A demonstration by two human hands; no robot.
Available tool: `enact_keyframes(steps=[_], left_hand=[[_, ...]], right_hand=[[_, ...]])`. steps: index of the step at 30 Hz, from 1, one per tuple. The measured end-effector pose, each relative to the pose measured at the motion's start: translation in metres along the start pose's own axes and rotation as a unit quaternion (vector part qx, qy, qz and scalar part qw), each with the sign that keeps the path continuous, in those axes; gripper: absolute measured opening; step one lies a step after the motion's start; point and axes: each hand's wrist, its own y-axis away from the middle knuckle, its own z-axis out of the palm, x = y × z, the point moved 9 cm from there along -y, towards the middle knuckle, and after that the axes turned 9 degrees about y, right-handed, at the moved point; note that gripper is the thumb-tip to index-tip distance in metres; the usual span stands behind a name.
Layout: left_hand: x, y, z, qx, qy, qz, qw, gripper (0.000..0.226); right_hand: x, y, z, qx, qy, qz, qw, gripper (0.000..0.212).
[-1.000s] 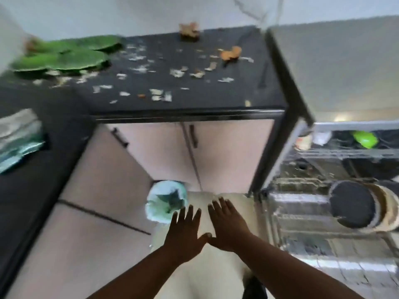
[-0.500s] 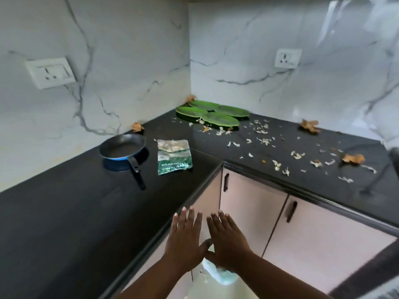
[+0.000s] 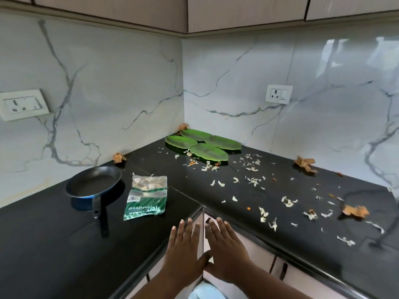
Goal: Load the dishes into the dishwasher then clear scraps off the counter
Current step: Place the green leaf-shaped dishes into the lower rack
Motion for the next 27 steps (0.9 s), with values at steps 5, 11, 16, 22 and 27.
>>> enact_keyframes(steps=[5,11,16,22,27], left_hand=[[0.022,-0.034,-0.02,0.021,-0.02,-0.019,0.999,0.121],[0.006,-0.069,-0.034,0.027,0.02,-0.062,0.997,0.121],[-0.024,-0.123,-0.056,0.055,0.114,-0.102,0.987,0.102],[-0.074,-0.208,-0.074,0.08,0.3,-0.152,0.938,0.08],[-0.112,-0.275,-0.096,0.095,0.509,-0.188,0.835,0.068]], right_hand=[[0.052,-0.036,-0.009,-0.011,0.035,-0.012,0.999,0.084],[0.073,-0.073,-0.049,0.072,0.022,-0.037,0.996,0.104],[0.097,-0.126,-0.06,0.058,0.006,0.005,0.998,0.088],[0.119,-0.19,-0.073,0.044,0.001,0.04,0.998,0.083],[0.134,-0.236,-0.087,0.043,-0.006,0.082,0.996,0.079]])
